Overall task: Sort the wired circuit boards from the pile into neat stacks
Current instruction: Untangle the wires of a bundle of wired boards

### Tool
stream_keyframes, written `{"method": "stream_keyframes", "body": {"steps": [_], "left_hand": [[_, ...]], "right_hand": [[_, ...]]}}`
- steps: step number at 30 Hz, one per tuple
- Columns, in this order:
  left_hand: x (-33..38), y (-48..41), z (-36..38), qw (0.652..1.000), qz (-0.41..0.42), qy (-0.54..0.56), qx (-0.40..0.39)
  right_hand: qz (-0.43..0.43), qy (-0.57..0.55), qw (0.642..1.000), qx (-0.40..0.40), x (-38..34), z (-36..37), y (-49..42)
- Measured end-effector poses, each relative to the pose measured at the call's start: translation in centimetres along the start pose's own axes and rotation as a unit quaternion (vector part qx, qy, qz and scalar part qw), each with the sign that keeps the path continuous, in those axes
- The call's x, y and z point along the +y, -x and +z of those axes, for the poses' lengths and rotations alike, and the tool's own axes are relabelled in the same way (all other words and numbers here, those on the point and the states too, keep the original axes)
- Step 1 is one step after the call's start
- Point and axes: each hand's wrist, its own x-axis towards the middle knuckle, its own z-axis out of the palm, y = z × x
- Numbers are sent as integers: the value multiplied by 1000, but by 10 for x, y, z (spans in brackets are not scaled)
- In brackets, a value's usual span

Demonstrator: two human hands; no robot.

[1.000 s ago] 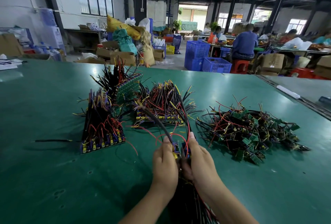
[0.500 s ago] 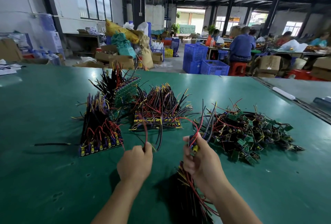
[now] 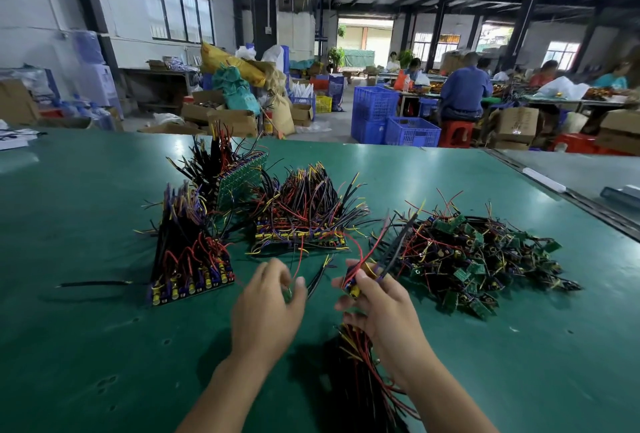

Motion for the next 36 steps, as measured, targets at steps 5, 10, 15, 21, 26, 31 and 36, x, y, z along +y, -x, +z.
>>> {"method": "stream_keyframes", "body": {"steps": [5, 10, 15, 21, 26, 31, 36], "left_hand": [[36, 16, 5, 910, -63, 395, -112], [43, 18, 10, 832, -231, 483, -148], [41, 16, 2, 789, -174, 556, -195], [32, 17, 4, 765, -144, 589, -216], [34, 16, 11, 841, -123, 508, -138], [35, 19, 19, 866, -156, 473, -50], [35, 19, 20, 875, -138, 461, -49]], "right_hand": [[-60, 192, 974, -99, 1, -10, 0], [-106, 326, 930, -129, 2, -20, -3], [-194, 387, 897, -92, 4, -19, -2], [-219, 423, 879, -24, -1, -16, -1], [-200, 392, 896, -65, -8, -13, 3], [-228, 449, 863, -41, -3, -14, 4], [-219, 437, 872, -29, -8, -14, 4]]}}
